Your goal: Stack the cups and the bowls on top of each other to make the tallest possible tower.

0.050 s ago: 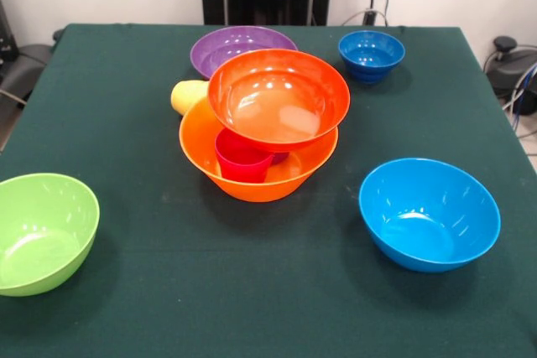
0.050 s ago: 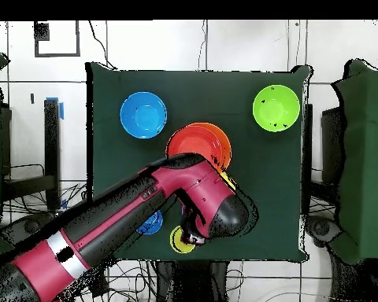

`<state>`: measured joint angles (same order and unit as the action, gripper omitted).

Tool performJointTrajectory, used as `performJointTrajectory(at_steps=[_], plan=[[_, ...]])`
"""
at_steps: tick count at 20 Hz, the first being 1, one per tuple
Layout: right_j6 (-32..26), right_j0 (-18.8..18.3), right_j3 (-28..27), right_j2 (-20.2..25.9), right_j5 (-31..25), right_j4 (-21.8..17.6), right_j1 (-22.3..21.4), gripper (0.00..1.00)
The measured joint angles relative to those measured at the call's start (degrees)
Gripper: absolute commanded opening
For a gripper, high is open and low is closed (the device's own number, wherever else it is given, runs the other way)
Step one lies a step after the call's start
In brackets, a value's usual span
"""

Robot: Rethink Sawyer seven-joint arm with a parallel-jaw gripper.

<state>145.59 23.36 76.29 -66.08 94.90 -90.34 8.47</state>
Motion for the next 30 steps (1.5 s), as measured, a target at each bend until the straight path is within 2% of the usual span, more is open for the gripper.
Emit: performJointTrajectory(at_steps=[10, 17, 22, 30], plan=[[0.0, -2.93, 2.91, 3.21, 0.96, 2.62, -8.25, 0.0], [0.0, -4.54, 5.44, 5.59, 0.95, 3.03, -12.71, 0.0], [0.0, -5.23, 6.64, 6.95, 0.95, 3.07, -14.67, 0.0], [0.0, -5.25, 6.74, 7.61, 0.46, 4.18, -15.33, 0.0]])
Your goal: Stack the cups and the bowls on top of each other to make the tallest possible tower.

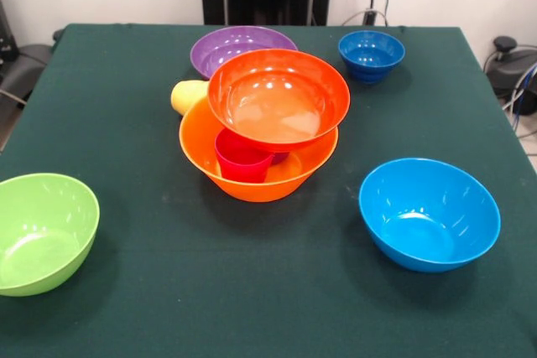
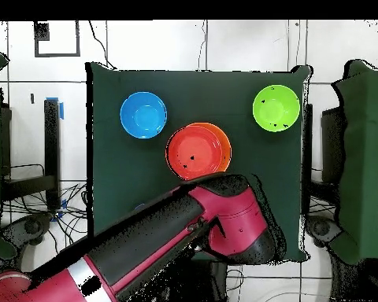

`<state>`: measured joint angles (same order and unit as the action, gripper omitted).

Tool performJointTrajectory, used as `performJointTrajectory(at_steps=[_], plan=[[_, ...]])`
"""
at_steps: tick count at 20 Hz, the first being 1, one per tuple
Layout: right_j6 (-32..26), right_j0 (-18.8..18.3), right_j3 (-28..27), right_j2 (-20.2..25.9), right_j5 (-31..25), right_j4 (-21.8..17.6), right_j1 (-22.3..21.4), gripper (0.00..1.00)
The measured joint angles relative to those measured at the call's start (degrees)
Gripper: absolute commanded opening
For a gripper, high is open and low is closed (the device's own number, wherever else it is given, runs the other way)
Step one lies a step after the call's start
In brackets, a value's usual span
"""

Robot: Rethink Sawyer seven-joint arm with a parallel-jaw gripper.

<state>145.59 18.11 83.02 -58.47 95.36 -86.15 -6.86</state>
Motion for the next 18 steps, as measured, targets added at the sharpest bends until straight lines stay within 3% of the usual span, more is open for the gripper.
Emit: performJointTrajectory(at_steps=[7, 18], plan=[[0.0, 0.06, 0.0, 2.15, -3.55, 3.69, 0.32, 0.0], [0.0, 0.18, -0.01, 3.1, -8.3, 4.32, 1.57, 0.0]])
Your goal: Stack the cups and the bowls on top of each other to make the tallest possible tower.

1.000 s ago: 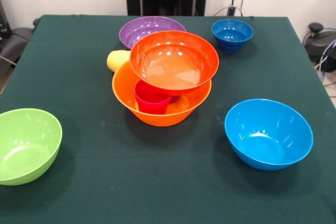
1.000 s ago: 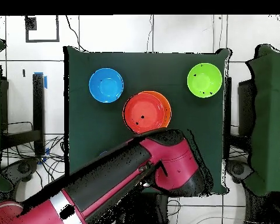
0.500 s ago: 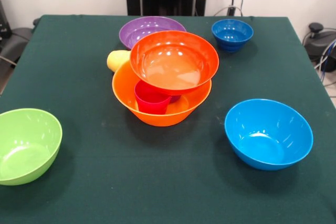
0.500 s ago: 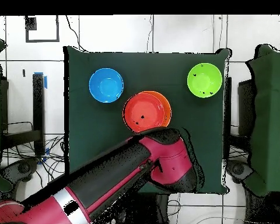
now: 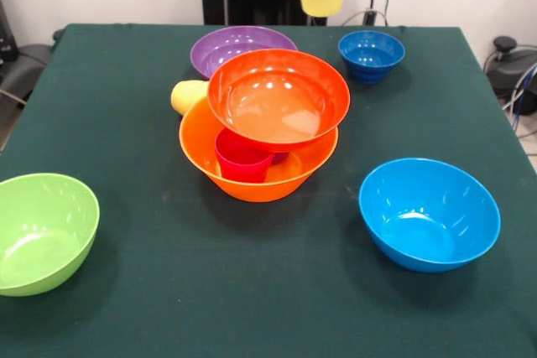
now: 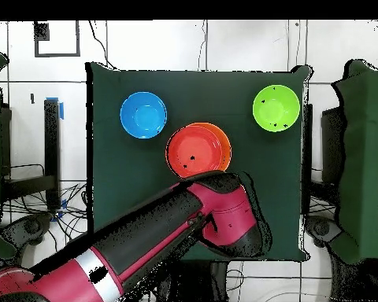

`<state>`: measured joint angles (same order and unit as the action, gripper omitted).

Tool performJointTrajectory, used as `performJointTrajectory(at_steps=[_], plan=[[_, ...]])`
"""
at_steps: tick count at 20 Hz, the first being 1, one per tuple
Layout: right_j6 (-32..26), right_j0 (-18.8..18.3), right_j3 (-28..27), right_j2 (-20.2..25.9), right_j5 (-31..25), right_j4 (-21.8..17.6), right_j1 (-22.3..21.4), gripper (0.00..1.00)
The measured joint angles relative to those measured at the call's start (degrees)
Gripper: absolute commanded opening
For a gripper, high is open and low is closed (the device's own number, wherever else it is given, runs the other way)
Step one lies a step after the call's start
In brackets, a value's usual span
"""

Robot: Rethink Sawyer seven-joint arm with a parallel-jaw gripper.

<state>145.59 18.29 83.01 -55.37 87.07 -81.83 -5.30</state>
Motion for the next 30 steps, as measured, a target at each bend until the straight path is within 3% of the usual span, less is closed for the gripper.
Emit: performJointTrajectory(at_steps=[10, 17, 30], plan=[[1.54, 0.05, 0.02, -0.75, -0.05, -0.1, -2.58, 0.0], [6.02, 1.76, -0.66, -2.03, -0.12, -0.67, -3.84, 0.0], [15.48, 3.68, -12.59, -2.02, -4.86, -0.92, 2.27, 0.0]])
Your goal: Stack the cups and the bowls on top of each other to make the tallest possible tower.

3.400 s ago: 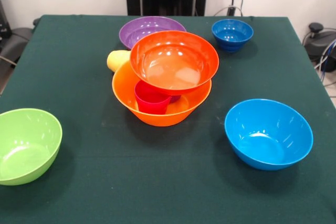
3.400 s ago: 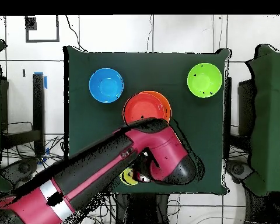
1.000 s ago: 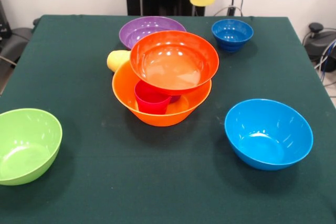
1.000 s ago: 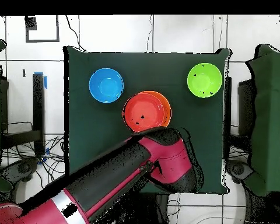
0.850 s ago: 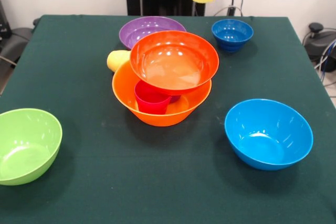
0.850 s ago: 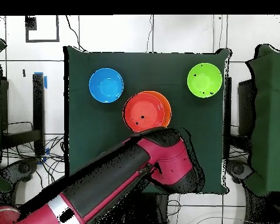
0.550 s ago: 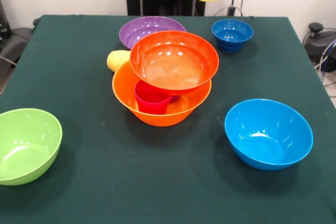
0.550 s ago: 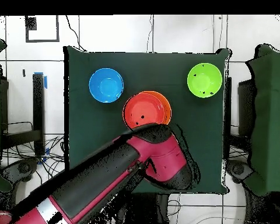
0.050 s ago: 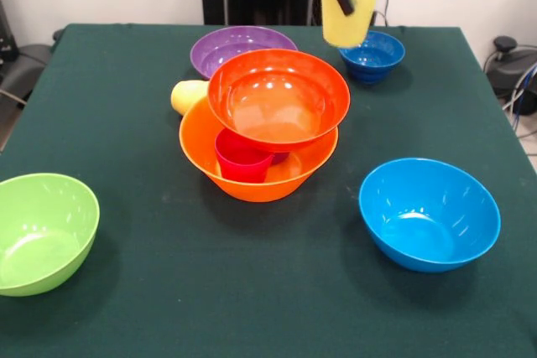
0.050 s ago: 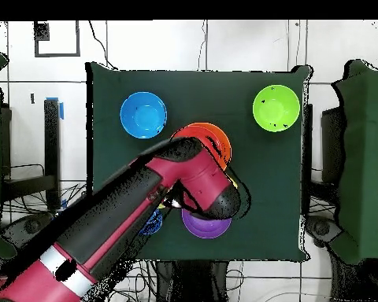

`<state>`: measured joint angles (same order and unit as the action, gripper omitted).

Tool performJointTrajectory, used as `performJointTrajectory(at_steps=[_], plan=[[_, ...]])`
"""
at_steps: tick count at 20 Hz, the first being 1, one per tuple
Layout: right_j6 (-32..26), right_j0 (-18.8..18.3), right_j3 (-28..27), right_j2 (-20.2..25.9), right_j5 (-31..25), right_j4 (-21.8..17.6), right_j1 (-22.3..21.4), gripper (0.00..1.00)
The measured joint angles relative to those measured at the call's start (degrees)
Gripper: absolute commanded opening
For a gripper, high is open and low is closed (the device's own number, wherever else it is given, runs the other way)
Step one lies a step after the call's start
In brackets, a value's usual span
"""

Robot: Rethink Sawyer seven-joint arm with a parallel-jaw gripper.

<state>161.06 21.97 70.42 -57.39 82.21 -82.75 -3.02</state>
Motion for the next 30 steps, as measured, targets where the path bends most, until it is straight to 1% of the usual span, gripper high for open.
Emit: performJointTrajectory(at_steps=[6, 10, 14, 24, 30], plan=[[2.44, -0.01, -5.05, 0.0, -0.96, 0.02, 2.49, 0.0], [3.14, 0.0, -6.47, 0.0, -0.96, 0.01, 3.16, 0.0], [4.96, -0.03, -9.14, 0.0, -0.96, 0.01, 4.22, 0.0], [9.57, -0.37, -13.44, -0.02, -0.96, -0.02, 4.57, 0.0], [10.13, -0.63, -14.26, -0.02, -0.96, -0.03, 4.57, 0.0]])
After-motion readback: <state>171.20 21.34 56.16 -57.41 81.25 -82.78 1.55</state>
